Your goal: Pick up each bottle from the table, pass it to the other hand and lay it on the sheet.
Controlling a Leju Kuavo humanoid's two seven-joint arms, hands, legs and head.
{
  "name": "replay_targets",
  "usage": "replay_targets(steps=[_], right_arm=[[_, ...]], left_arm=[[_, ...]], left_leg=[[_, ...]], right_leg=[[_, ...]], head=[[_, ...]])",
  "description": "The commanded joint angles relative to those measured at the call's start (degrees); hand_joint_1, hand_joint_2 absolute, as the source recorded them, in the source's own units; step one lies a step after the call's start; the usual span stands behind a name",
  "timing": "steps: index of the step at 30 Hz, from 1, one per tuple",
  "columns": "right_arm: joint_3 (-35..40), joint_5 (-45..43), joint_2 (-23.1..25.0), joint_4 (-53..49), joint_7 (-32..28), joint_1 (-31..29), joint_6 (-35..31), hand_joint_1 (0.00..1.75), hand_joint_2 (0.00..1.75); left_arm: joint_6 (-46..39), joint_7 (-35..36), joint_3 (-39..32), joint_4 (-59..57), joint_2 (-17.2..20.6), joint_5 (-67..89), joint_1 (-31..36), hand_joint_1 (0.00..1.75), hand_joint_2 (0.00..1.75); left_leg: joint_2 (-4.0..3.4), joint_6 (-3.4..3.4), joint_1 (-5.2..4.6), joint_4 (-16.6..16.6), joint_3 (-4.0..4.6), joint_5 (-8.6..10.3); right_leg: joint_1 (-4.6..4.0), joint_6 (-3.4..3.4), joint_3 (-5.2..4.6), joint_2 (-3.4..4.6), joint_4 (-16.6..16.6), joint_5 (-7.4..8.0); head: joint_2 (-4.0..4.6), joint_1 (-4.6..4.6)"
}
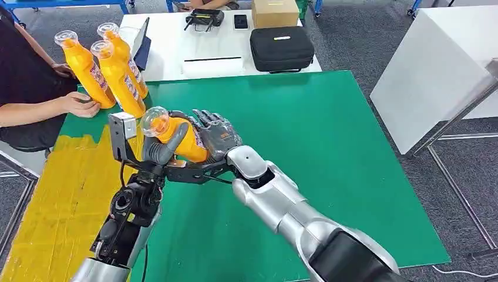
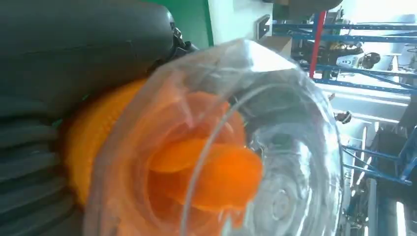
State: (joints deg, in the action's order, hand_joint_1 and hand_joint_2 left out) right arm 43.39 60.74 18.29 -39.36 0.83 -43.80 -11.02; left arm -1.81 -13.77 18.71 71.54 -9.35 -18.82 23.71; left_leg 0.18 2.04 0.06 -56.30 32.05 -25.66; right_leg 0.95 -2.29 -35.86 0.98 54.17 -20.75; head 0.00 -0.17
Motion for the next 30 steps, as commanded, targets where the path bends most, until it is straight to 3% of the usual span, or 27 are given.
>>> replay_targets(steps=[1, 9, 13, 19, 26, 29, 30], right_arm=[[3.8, 0.3, 0.6, 0.5, -0.3, -1.3, 0.6, 0.00, 0.00], [4.4, 1.4, -2.2, -0.5, -1.2, 0.2, -0.5, 0.00, 0.00], [4.8, 3.5, -7.5, -6.3, -2.9, 3.8, -1.4, 0.00, 0.00], [4.7, 4.2, -8.4, -8.8, -3.2, 4.7, -0.9, 0.00, 0.00], [6.4, 4.0, -15.3, -21.5, -5.4, 9.9, -1.7, 0.00, 0.00], [5.4, 2.9, -19.2, -31.2, -5.6, 12.5, -2.8, 0.00, 0.00], [4.5, 1.9, -20.2, -34.2, -5.7, 13.5, -2.7, 0.00, 0.00]], left_arm=[[0.5, -0.5, 1.4, -1.4, 0.5, -0.6, 2.7, 1.75, 1.75], [-2.9, -2.9, -0.9, -0.5, 2.2, 1.7, 3.6, 1.75, 1.75], [-7.6, -4.9, -5.1, 0.5, 5.1, 7.5, 4.6, 1.75, 1.75], [-7.8, -4.6, -6.6, -0.2, 4.8, 9.4, 5.1, 1.75, 1.75], [-11.3, -6.3, -13.0, -3.2, 7.4, 15.2, 4.5, 1.75, 1.75], [-21.1, -8.6, -14.6, -7.2, 9.0, 27.5, 5.8, 1.75, 1.75], [-28.5, -9.2, -14.0, -9.8, 10.3, 36.5, 6.7, 1.75, 1.75]], left_leg=[[0.02, -0.06, 0.03, 0.0, -0.07, -0.05], [0.09, -0.07, 0.02, 0.0, -0.11, -0.03], [0.13, -0.12, 0.07, 0.0, -0.29, -0.12], [0.08, -0.12, 0.06, -0.1, -0.28, -0.15], [0.05, -0.07, 0.04, 0.1, -0.21, -0.05], [0.06, -0.06, 0.02, 0.0, -0.17, -0.04], [0.09, -0.09, 0.02, 0.0, -0.27, -0.10]], right_leg=[[-0.04, 0.06, 0.08, -0.07, 0.0, -0.06], [-0.04, 0.07, 0.13, -0.14, 0.0, -0.07], [-0.09, 0.12, 0.32, -0.21, 0.0, -0.17], [-0.08, 0.12, 0.30, -0.20, 0.1, -0.18], [-0.05, 0.07, 0.22, -0.12, -0.1, -0.07], [-0.03, 0.06, 0.18, -0.13, 0.0, -0.07], [-0.04, 0.10, 0.28, -0.19, 0.0, -0.15]], head=[[0.00, -0.02], [0.00, -0.02], [0.00, -0.02], [0.00, 0.00], [0.00, -0.02], [0.00, 0.00], [0.00, 0.00]])
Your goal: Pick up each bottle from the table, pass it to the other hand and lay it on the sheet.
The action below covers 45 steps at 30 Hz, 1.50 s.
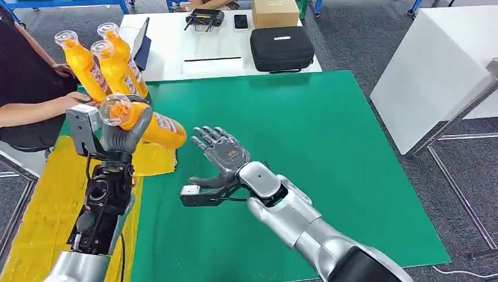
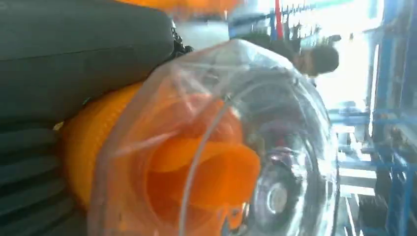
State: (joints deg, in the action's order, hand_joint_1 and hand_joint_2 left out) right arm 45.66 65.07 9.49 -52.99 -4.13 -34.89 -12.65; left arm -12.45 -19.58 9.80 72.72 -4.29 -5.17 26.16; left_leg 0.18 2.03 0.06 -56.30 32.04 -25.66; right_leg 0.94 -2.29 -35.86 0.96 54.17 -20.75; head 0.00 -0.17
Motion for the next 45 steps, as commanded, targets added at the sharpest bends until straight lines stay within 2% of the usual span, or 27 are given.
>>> replay_targets(steps=[1, 2, 15, 16, 17, 21, 23, 25, 28, 30, 36, 43, 45], right_arm=[[0.8, -3.1, -12.7, -24.2, -0.8, 6.2, -0.4, 0.00, 0.00], [-0.2, -3.1, -13.6, -26.3, -0.7, 7.5, -0.1, 0.00, 0.00], [-0.9, -2.7, -13.4, -26.0, -1.0, 8.0, 0.5, 0.00, 0.00], [-1.1, -2.4, -13.4, -26.1, -1.1, 8.1, -0.1, 0.00, 0.00], [-1.9, -2.5, -14.0, -26.4, -1.0, 8.9, -0.8, 0.00, 0.00], [-5.6, -5.6, -16.6, -26.3, -1.7, 10.6, -3.1, 0.00, 0.00], [-7.6, -7.6, -17.4, -25.0, -2.5, 10.3, -4.2, 0.00, 0.00], [-8.2, -8.3, -17.6, -23.6, -2.9, 9.6, -4.4, 0.00, 0.00], [-8.4, -9.1, -16.7, -20.0, -3.7, 8.6, -5.9, 0.00, 0.00], [-8.0, -10.2, -16.4, -17.6, -4.5, 7.3, -7.1, 0.00, 0.00], [-7.1, -12.3, -17.2, -15.9, -5.7, 5.0, -7.5, 0.00, 0.00], [-6.7, -13.1, -16.7, -17.0, -5.2, 5.6, -7.3, 0.00, 0.00], [-6.5, -13.0, -16.4, -16.7, -4.8, 5.4, -7.0, 0.00, 0.00]], left_arm=[[-24.0, -2.0, -4.5, -14.8, 6.6, 32.8, 5.0, 1.75, 1.75], [-26.8, -1.5, -4.4, -17.2, 7.2, 37.9, 5.1, 1.75, 1.75], [-27.1, -3.3, -5.5, -18.2, 6.5, 37.9, 4.8, 1.75, 1.75], [-27.6, -1.3, -6.8, -17.9, 6.8, 44.6, 4.4, 1.75, 1.75], [-27.6, 3.1, -8.6, -18.9, 6.8, 57.8, 3.1, 1.75, 1.75], [-27.6, 5.1, -6.7, -34.1, 8.8, 67.3, 3.0, 1.75, 1.75], [-27.6, 5.3, -5.3, -42.0, 8.3, 69.7, 3.1, 1.75, 1.75], [-27.6, 5.7, -3.9, -45.2, 7.2, 71.2, 2.5, 1.75, 1.75], [-26.3, 5.7, -1.1, -49.1, 5.0, 73.3, 1.8, 1.75, 1.75], [-24.3, 4.8, 0.1, -51.0, 3.9, 72.9, 1.9, 1.75, 1.75], [-20.9, 5.4, 4.3, -53.8, 1.6, 74.0, 0.4, 1.75, 1.75], [-19.5, 5.9, 4.9, -54.1, 1.5, 73.0, -0.7, 1.75, 1.75], [-19.0, 5.6, 4.8, -53.9, 1.4, 72.3, -0.9, 1.75, 1.75]], left_leg=[[0.11, -0.08, 0.02, 0.0, -0.22, -0.08], [0.14, -0.06, -0.01, 0.0, -0.16, -0.03], [0.10, -0.10, 0.03, 0.0, -0.22, -0.11], [0.05, -0.09, 0.02, 0.0, -0.18, -0.10], [0.07, -0.12, 0.04, 0.0, -0.28, -0.16], [0.07, -0.11, -0.02, 0.2, -0.58, -0.12], [0.02, -0.12, -0.04, 0.2, -0.63, -0.15], [0.00, -0.08, -0.04, 0.1, -0.44, -0.09], [0.06, -0.15, -0.03, 0.1, -0.72, -0.25], [0.09, -0.08, -0.07, 0.2, -0.48, -0.10], [-0.01, -0.07, -0.10, 0.1, -0.38, -0.11], [0.31, -0.01, -0.23, 0.1, -0.69, -0.06], [0.18, -0.07, -0.21, 0.2, -0.90, -0.10]], right_leg=[[-0.04, 0.09, 0.24, -0.19, 0.0, -0.13], [0.00, 0.06, 0.18, -0.19, 0.0, -0.10], [-0.05, 0.10, 0.24, -0.19, 0.0, -0.16], [-0.03, 0.09, 0.19, -0.13, 0.0, -0.13], [-0.06, 0.12, 0.29, -0.16, 0.1, -0.20], [0.00, 0.12, 0.55, -0.17, -0.1, -0.20], [0.01, 0.13, 0.59, -0.14, -0.1, -0.21], [0.03, 0.08, 0.41, -0.09, -0.1, -0.13], [0.00, 0.15, 0.70, -0.22, 0.0, -0.31], [0.04, 0.08, 0.48, -0.19, -0.1, -0.18], [0.07, 0.07, 0.37, -0.09, -0.1, -0.13], [0.24, -0.05, 0.86, -0.45, -0.1, -0.21], [0.20, 0.02, 1.09, -0.38, -0.1, -0.22]], head=[[0.00, 0.00], [0.00, 0.00], [0.00, 0.00], [0.00, 0.00], [0.00, 0.00], [0.00, 0.00], [0.00, -0.02], [0.00, -0.02], [0.00, 0.00], [0.00, 0.00], [0.00, 0.00], [0.00, -0.02], [0.00, -0.04]])
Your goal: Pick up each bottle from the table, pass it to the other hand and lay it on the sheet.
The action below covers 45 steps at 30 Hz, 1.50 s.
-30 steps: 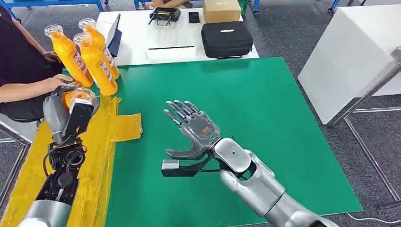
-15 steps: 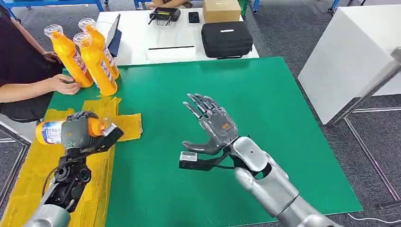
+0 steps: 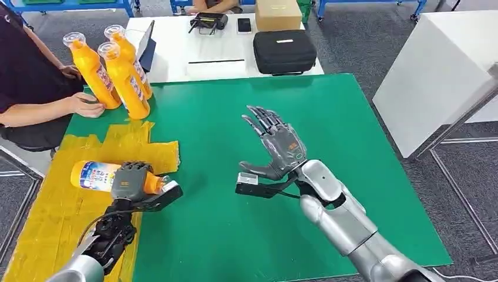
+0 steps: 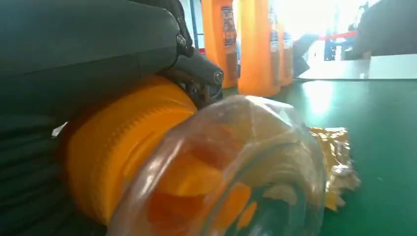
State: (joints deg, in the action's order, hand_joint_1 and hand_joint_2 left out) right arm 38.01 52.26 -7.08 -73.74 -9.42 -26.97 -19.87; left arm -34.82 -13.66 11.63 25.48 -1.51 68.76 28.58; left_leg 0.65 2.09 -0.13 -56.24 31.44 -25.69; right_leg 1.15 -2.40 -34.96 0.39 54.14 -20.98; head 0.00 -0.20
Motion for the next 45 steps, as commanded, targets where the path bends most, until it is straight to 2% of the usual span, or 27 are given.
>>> replay_targets(steps=[1, 2, 3, 10, 20, 22, 25, 26, 28, 32, 33, 34, 37, 40, 45], right_arm=[[1.2, -0.2, 0.3, 4.2, 0.5, -2.6, 0.3, 0.00, 0.00], [1.3, -0.3, 0.5, 4.7, 0.7, -2.9, 0.5, 0.00, 0.00], [1.3, -0.4, 0.8, 4.9, 0.7, -3.0, 0.6, 0.00, 0.00], [1.1, -0.1, 1.2, 4.9, 1.7, -2.8, 1.2, 0.00, 0.00], [0.4, -0.1, 0.8, 5.0, 2.4, -2.4, 1.5, 0.00, 0.00], [-0.3, -0.3, 0.7, 4.6, 2.8, -1.5, 1.2, 0.00, 0.00], [-2.8, -0.8, 1.0, 4.6, 2.3, 0.5, -0.6, 0.00, 0.00], [-4.5, -1.3, 1.1, 4.0, 2.2, 2.0, -1.4, 0.00, 0.00], [-5.4, -1.0, 1.0, 3.5, 1.5, 2.9, -1.3, 0.00, 0.00], [-5.5, -1.0, 1.2, 3.4, 1.5, 2.8, -1.0, 0.00, 0.00], [-6.6, -1.2, 1.6, 3.0, 1.7, 3.6, -1.4, 0.00, 0.00], [-8.1, -2.0, 1.8, 2.4, 1.7, 4.5, -1.6, 0.00, 0.00], [-13.1, -7.5, 2.7, 0.6, 1.0, 7.0, -1.0, 0.00, 0.00], [-15.7, -8.9, 3.1, -2.0, 1.3, 9.2, 0.7, 0.00, 0.00], [-17.1, -7.4, 4.1, -4.7, 1.5, 10.3, 2.7, 0.00, 0.00]], left_arm=[[3.7, -0.6, 2.8, -6.7, -1.5, -1.9, -3.3, 1.75, 1.75], [4.4, -0.8, 2.5, -6.6, -1.6, -2.8, -3.3, 1.10, 1.75], [6.4, 0.2, 2.6, -7.2, -1.8, -3.0, -2.9, 0.00, 0.00], [6.8, -3.1, 2.6, -4.4, -1.9, -7.5, -2.6, 0.00, 0.00], [12.0, -3.9, 2.1, -2.2, -2.3, -12.4, -1.7, 0.00, 0.00], [14.2, -7.2, -0.8, -0.2, -2.5, -18.5, -1.3, 0.00, 0.00], [22.0, -11.3, -1.3, 7.9, -0.6, -28.9, -0.3, 0.00, 0.00], [22.5, -13.8, -2.7, 15.2, 0.8, -35.8, -0.7, 0.00, 0.00], [25.4, -9.4, -0.4, 21.5, 3.2, -38.3, -1.5, 0.00, 0.00], [24.4, -9.5, 0.6, 20.7, 3.2, -39.0, -1.9, 0.00, 0.00], [22.1, -14.1, -1.6, 22.8, 2.9, -44.2, -2.1, 0.00, 0.00], [21.5, -17.0, -2.8, 27.9, 4.4, -49.6, -2.0, 0.00, 0.00], [22.9, -16.8, -7.3, 43.3, 6.6, -61.1, -2.2, 0.00, 0.00], [22.4, -13.9, -8.6, 52.1, 5.3, -60.7, -3.6, 0.00, 0.00], [22.5, -11.8, -7.9, 52.2, 3.6, -58.8, -5.7, 0.00, 0.00]], left_leg=[[-0.22, -0.07, -0.07, 0.1, -0.33, -0.03], [-0.28, -0.11, -0.06, 0.1, -0.35, -0.04], [-0.24, -0.08, -0.09, 0.1, -0.37, -0.03], [-0.14, 0.06, -0.17, 0.1, -0.54, 0.05], [-0.05, 0.05, -0.19, 0.1, -0.54, 0.06], [-0.10, 0.03, -0.19, 0.1, -0.55, 0.05], [0.04, 0.06, -0.18, 0.0, -0.45, 0.09], [0.10, 0.07, -0.18, 0.0, -0.51, 0.11], [0.19, 0.03, -0.14, 0.0, -0.47, 0.13], [0.11, 0.06, -0.11, -0.1, -0.22, 0.12], [0.14, 0.10, -0.19, 0.0, -0.21, 0.20], [0.04, 0.04, -0.12, 0.0, -0.16, 0.14], [0.11, 0.02, 0.00, -0.2, 0.09, 0.08], [0.24, 0.05, 0.00, -0.2, 0.33, 0.12], [0.19, 0.13, -0.14, 0.0, 0.33, 0.21]], right_leg=[[0.05, 0.08, 0.24, 0.16, -0.1, 0.02], [0.03, 0.12, 0.25, 0.20, -0.1, 0.04], [0.06, 0.09, 0.29, 0.18, -0.1, 0.04], [0.12, 0.07, 0.47, 0.11, 0.0, 0.03], [0.13, 0.07, 0.45, 0.02, 0.0, 0.02], [0.12, 0.10, 0.45, 0.05, 0.0, 0.03], [0.12, 0.06, 0.42, -0.06, 0.0, 0.03], [0.12, 0.05, 0.40, -0.11, 0.0, 0.03], [0.07, 0.11, 0.39, -0.21, 0.0, 0.04], [0.02, 0.09, 0.12, -0.23, 0.1, 0.06], [0.09, 0.06, 0.09, -0.25, 0.1, 0.06], [0.02, 0.12, 0.04, -0.18, 0.0, 0.05], [-0.10, 0.13, -0.18, -0.26, 0.2, -0.01], [-0.13, 0.11, -0.38, -0.35, 0.2, -0.05], [0.04, 0.04, -0.43, -0.30, 0.1, 0.01]], head=[[0.00, 0.00], [0.00, 0.00], [0.00, 0.00], [0.00, -0.02], [0.00, 0.00], [0.00, -0.02], [0.00, -0.02], [0.00, -0.02], [0.00, -0.02], [0.00, 0.02], [0.00, 0.02], [0.00, 0.00], [0.00, 0.00], [0.00, 0.02], [0.00, 0.00]])
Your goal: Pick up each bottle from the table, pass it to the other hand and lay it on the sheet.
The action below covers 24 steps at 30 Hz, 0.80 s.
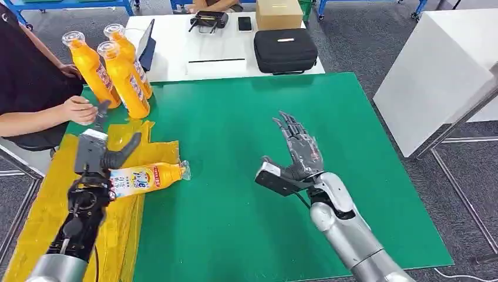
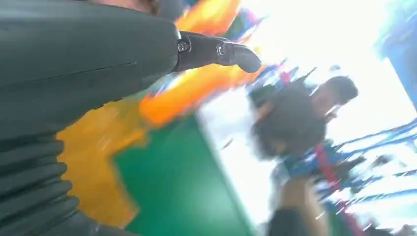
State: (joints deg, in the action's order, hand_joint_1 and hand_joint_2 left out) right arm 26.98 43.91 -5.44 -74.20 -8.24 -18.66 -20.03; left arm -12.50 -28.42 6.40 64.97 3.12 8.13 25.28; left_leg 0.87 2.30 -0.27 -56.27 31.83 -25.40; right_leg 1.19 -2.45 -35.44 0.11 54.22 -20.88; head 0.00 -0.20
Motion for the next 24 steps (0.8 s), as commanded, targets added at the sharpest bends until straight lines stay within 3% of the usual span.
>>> replay_targets(steps=[1, 5, 6, 13, 24], right_arm=[[-6.3, 1.0, 2.7, -4.5, 0.2, 2.1, 3.0, 0.00, 0.00], [-7.0, -2.2, 3.2, -5.2, -3.4, 2.7, 2.2, 0.00, 0.00], [-7.7, -6.0, 4.1, -5.7, -6.8, 2.9, 1.1, 0.00, 0.00], [-8.3, -18.3, 7.5, -6.0, -15.7, 1.0, -0.8, 0.00, 0.00], [-8.0, -20.3, 8.8, -6.8, -16.6, 0.0, -1.4, 0.00, 0.00]], left_arm=[[0.6, 2.7, -2.6, 12.4, -1.2, 1.6, -2.4, 0.00, 0.00], [4.0, 2.0, -2.4, 12.8, -2.4, -2.4, -1.9, 0.00, 0.00], [5.9, 1.5, -2.3, 13.3, -3.1, -5.3, -1.9, 0.00, 0.00], [9.7, 2.0, 3.6, 14.0, -6.3, -12.2, -2.2, 0.00, 0.00], [9.7, 2.3, 5.6, 14.5, -7.0, -14.0, -2.3, 0.00, 0.00]], left_leg=[[-0.09, -0.13, 0.05, -0.1, -0.14, -0.18], [-0.02, -0.14, 0.03, -0.1, -0.01, -0.17], [0.00, -0.16, 0.03, -0.1, -0.06, -0.18], [0.00, -0.15, 0.02, -0.1, -0.04, -0.18], [-0.03, -0.12, 0.00, 0.0, 0.04, -0.12]], right_leg=[[-0.07, 0.14, 0.12, 0.02, 0.0, -0.15], [-0.05, 0.13, 0.01, -0.04, 0.0, -0.13], [-0.06, 0.15, 0.06, -0.06, 0.0, -0.16], [-0.06, 0.14, 0.02, -0.07, 0.0, -0.15], [-0.03, 0.11, -0.05, -0.01, 0.0, -0.08]], head=[[0.00, 0.04], [0.00, 0.02], [0.00, 0.02], [0.00, 0.00], [0.00, 0.00]])
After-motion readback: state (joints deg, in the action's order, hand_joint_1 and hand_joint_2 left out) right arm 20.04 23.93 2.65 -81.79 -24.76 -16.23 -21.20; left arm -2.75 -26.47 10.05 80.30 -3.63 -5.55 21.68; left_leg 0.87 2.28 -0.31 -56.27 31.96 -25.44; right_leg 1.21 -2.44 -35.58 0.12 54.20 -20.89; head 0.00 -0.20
